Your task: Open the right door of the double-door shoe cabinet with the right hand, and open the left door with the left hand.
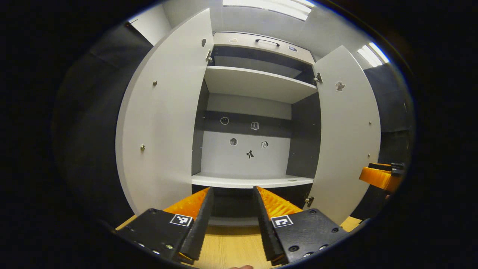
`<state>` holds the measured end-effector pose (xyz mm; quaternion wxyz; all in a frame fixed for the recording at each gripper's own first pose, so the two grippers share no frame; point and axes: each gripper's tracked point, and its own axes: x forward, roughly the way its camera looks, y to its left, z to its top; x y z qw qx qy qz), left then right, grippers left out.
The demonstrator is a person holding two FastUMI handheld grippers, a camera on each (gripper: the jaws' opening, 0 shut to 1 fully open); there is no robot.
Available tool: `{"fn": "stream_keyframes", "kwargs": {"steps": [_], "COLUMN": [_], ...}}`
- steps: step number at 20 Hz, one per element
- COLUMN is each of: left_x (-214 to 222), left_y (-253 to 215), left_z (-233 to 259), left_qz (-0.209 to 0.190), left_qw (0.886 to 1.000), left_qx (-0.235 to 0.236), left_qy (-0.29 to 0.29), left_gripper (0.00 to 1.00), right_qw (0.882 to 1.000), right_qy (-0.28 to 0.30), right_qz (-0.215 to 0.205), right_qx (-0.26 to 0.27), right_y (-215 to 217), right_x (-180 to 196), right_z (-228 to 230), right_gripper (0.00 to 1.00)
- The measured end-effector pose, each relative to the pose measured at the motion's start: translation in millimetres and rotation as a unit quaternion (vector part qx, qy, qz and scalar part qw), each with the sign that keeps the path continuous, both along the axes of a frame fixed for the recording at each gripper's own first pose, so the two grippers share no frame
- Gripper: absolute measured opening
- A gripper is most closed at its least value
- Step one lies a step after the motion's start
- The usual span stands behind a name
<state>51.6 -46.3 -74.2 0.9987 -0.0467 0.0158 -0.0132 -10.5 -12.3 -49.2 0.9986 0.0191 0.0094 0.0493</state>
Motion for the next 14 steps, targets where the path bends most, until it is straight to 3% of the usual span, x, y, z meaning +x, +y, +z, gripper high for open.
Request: {"fn": "stream_keyframes", "kwargs": {"steps": [1,2,4,6,14], "left_x": [-1,-3,-8,-10,-16], "left_y": [-3,-4,-8,-1,-12], "left_z": [4,11,23,25,32], "left_qz": [-0.005,-0.006,-0.006,0.016,0.011], "left_qw": [1.0,1.0,0.999,0.999,0.998], "left_qx": [-0.002,-0.005,0.003,0.027,0.043], "left_qy": [-0.008,-0.022,-0.045,-0.039,-0.046], "left_gripper": [0.7,0.84,0.95,0.96,0.95], "right_qw": [1.0,1.0,1.0,1.0,1.0], "right_qy": [0.001,0.002,0.002,0.003,-0.003], "right_qz": [0.002,0.004,0.006,0.007,0.009], "right_qx": [0.001,0.002,0.001,0.001,0.001], "right_y": [0,2,3,3,10], "right_x": [1,1,1,2,-1], "right_z": [-1,-1,-1,-2,-2], "right_gripper": [0.89,0.89,0.89,0.89,0.89]}}
